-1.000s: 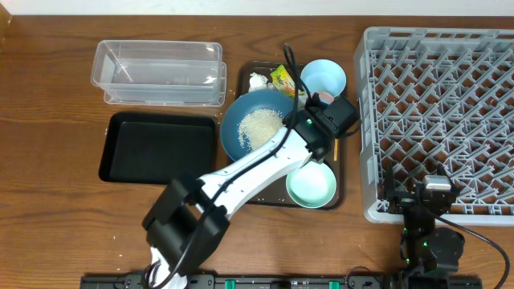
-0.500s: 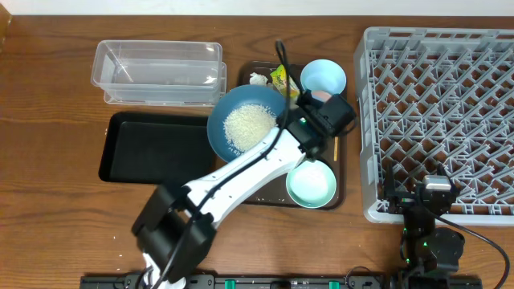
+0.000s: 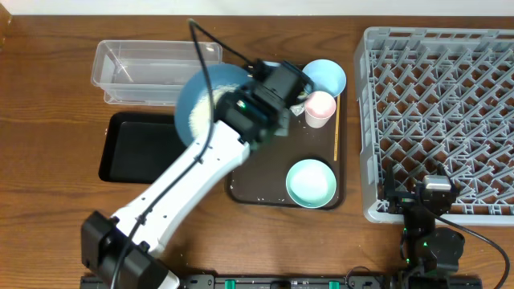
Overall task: Sort waste into correct bins and load items into the dishwasher rack
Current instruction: 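Lift the teal plate and carry it left over the black tray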
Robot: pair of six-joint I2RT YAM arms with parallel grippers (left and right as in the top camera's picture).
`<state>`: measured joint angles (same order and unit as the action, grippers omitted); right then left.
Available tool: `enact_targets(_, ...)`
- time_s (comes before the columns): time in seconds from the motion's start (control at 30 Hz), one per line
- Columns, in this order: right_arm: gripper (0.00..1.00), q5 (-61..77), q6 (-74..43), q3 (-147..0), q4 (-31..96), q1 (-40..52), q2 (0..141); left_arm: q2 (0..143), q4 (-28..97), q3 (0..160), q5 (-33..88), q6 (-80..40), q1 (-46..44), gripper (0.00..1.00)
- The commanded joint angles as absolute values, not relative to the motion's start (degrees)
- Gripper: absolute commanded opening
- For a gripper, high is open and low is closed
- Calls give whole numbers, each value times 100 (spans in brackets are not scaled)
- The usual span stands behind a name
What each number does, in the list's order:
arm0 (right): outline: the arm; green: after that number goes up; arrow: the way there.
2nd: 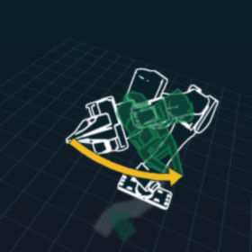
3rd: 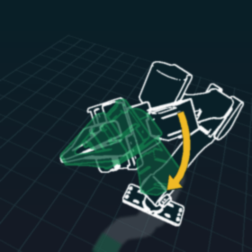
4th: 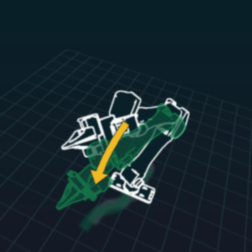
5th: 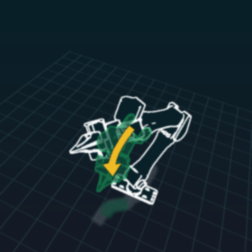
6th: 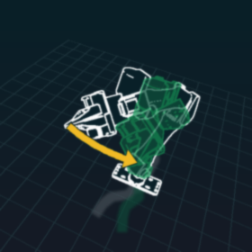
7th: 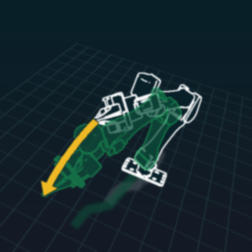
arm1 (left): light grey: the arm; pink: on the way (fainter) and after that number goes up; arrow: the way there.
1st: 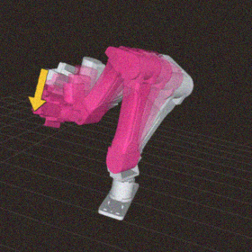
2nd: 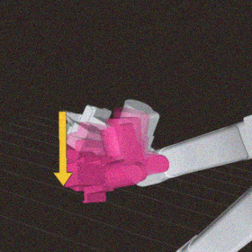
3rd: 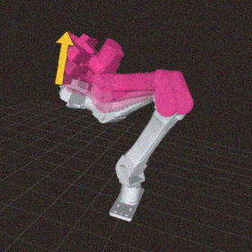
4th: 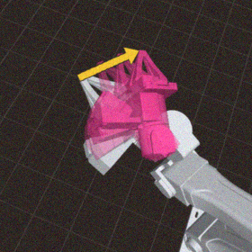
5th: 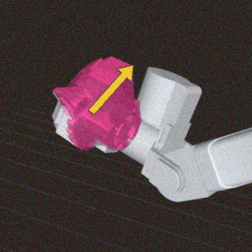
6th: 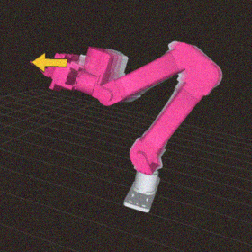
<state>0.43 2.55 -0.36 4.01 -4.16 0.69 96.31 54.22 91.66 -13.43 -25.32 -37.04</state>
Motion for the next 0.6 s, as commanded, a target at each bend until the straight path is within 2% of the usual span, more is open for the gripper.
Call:
enact_targets(0.0, 99, 43, 220, -30, 427, -519, 38, 9583, 5492, 9292, -825, -2578, -3212, 6)
enact_targets(0.27, 99, 43, 220, -30, 427, -519, 38, 9585, 5553, 9282, 539, -2438, -2185, 6)
enact_targets(0.57, 99, 43, 220, -30, 427, -519, 38, 9583, 5638, 9214, 1791, -2189, -1535, 6)
